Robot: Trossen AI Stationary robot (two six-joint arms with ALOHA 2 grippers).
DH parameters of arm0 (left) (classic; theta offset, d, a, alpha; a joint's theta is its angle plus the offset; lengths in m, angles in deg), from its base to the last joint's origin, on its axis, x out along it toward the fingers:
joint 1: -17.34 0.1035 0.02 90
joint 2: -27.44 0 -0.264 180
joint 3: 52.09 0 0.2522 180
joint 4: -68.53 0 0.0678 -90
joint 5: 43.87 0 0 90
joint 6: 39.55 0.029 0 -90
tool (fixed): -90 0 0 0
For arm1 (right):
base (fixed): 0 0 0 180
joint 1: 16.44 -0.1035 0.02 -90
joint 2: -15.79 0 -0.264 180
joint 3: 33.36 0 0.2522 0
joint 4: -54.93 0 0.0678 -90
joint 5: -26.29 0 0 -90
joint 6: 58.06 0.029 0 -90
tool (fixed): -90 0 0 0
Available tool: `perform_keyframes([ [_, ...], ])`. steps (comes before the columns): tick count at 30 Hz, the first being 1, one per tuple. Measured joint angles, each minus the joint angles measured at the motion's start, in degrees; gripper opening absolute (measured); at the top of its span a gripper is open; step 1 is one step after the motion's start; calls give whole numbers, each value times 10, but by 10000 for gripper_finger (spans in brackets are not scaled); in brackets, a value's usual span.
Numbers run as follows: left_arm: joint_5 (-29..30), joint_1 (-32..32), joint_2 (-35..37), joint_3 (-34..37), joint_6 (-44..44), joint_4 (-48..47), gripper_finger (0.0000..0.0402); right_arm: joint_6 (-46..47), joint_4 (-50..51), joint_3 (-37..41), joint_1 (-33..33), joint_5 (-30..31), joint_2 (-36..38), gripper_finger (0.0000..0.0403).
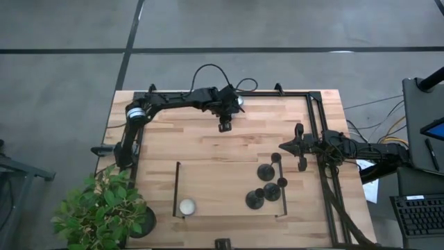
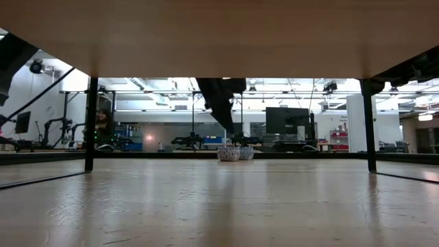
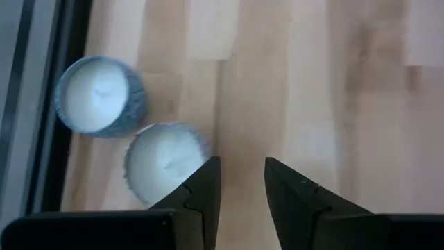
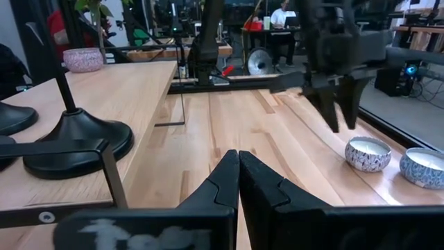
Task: Pick & Place candle stick holders
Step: Put the white scented candle on the shelf aligned with the pink scented candle
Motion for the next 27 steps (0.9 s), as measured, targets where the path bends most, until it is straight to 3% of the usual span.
perform_keyframes([
  [27, -21, 31, -39, -11, 88, -30, 108, -1, 0, 0, 0, 0, 0, 8],
])
